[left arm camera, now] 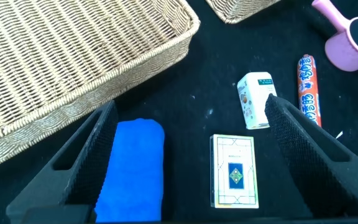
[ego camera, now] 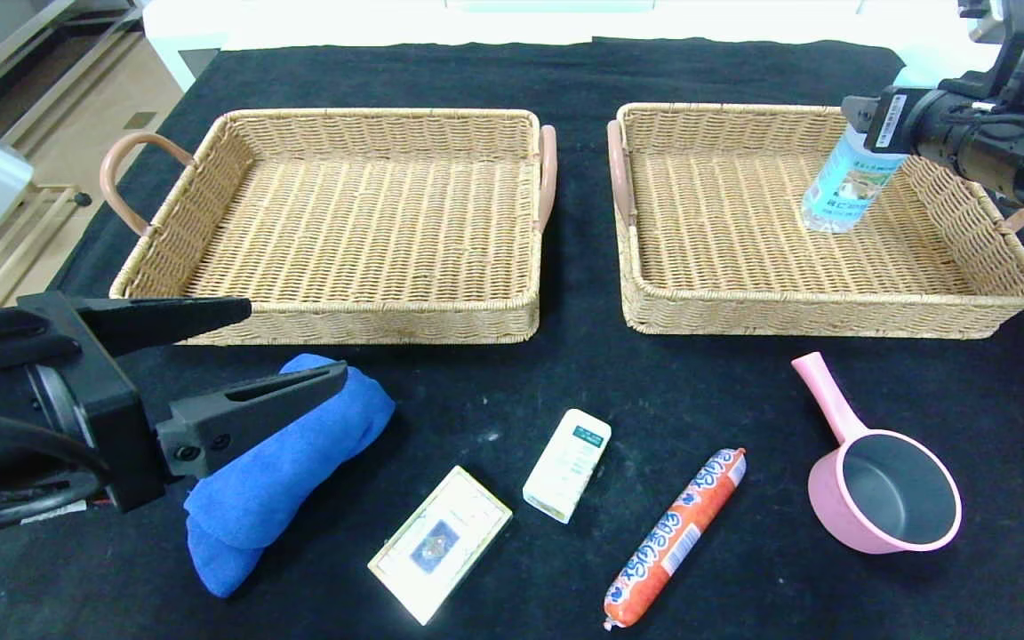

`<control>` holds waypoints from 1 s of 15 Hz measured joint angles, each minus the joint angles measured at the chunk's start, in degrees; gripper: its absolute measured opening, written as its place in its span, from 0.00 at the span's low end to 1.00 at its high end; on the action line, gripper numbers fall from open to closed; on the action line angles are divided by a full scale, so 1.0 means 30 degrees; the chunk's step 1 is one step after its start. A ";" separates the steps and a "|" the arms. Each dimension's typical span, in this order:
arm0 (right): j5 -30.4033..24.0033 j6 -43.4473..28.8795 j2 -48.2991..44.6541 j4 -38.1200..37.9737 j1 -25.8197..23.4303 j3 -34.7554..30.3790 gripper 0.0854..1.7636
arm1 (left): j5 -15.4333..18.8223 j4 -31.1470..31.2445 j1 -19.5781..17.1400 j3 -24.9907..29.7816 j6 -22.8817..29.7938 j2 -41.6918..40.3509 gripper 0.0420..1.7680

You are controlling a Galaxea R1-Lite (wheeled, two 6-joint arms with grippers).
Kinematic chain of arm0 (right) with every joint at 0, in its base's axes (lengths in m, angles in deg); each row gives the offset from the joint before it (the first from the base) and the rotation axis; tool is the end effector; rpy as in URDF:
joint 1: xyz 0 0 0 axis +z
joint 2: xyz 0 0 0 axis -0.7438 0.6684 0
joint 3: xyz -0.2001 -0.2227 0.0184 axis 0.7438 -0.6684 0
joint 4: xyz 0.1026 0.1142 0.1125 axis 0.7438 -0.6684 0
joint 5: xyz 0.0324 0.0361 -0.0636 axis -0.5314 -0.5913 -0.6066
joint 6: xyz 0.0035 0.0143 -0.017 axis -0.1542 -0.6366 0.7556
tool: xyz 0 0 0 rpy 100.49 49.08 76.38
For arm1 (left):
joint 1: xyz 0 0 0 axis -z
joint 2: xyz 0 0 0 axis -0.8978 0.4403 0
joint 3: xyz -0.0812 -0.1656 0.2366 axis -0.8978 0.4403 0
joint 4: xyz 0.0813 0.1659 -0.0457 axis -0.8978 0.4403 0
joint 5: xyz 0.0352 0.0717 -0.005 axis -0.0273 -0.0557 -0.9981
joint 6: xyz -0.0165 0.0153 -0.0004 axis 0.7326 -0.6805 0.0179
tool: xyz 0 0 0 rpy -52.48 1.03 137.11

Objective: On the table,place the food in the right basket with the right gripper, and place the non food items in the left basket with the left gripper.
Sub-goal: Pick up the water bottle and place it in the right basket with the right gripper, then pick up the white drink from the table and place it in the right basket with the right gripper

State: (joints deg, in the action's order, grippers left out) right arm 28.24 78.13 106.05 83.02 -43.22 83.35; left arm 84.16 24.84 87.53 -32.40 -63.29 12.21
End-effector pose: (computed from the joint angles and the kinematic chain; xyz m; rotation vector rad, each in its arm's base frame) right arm 0.3857 0.0287 0.3408 0.0209 -0.1329 -0.0921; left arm 0.1449 -0.0681 0.2765 0.1412 0.1054 -0.6115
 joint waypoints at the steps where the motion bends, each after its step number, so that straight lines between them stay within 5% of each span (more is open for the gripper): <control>1: 0.0004 0.0008 -0.0077 0.0012 -0.0016 -0.0016 0.85 | 0.0000 0.0000 0.0053 0.0000 0.0012 -0.0008 0.97; 15: 0.0471 -0.1150 -0.5368 -0.3572 0.1585 -0.3812 0.95 | -0.0045 -0.0008 0.0207 0.0000 0.0028 -0.0053 0.97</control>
State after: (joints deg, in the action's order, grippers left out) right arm 29.65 74.68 89.94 72.31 -38.46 71.92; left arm 84.03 24.81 88.15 -32.40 -63.21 12.06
